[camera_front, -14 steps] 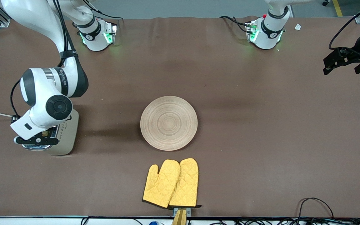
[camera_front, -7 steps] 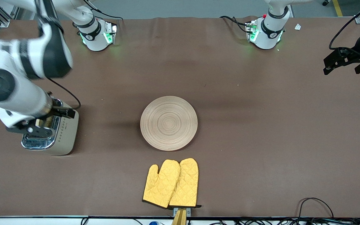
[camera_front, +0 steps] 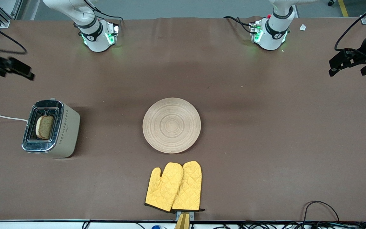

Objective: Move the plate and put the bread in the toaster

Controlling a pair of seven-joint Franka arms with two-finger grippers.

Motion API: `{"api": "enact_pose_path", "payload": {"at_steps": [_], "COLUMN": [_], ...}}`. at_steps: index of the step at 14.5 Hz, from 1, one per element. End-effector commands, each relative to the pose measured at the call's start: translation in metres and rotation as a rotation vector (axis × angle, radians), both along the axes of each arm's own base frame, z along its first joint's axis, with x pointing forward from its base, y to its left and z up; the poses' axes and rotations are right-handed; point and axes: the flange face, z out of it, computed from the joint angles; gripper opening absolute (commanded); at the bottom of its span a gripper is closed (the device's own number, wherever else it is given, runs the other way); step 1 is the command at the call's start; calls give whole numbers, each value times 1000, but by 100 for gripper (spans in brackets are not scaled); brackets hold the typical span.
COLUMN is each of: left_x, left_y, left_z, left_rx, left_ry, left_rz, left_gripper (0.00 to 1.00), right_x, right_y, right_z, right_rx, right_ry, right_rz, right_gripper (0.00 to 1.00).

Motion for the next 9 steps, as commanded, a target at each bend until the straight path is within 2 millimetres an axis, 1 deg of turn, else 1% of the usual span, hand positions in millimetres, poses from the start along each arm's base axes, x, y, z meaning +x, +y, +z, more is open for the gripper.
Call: {"api": "enact_pose_path", "payload": {"at_steps": [1, 3, 4, 5, 6, 7, 9], "left_x": [1, 1, 1, 1, 1, 1, 1], "left_y": [2, 2, 2, 1, 1, 1, -1], "left_z": [5, 5, 5, 5, 5, 5, 5], "left_rx": [16, 16, 16, 16, 14, 15, 7], "left_ry": [2, 2, 2, 4, 2, 4, 3], "left_rz": [-4, -4, -4, -6, -6, -6, -10], "left_gripper": [100, 100, 100, 100, 100, 100, 100], "right_x": [-8, -4, -1, -3, -5, -6, -5], "right_y": [-39, -44, -44, -44, -42, -34, -34], "right_z": [-7, -11, -26, -39, -53, -61, -64], "right_rx": [-5, -45, -46, -45, -45, -44, -40], "right_ry": [-1, -13, -14, -45, -74, -85, -80], "right_rz": [96, 116, 118, 121, 128, 140, 134], "right_gripper": [100, 100, 100, 100, 100, 100, 100]}}
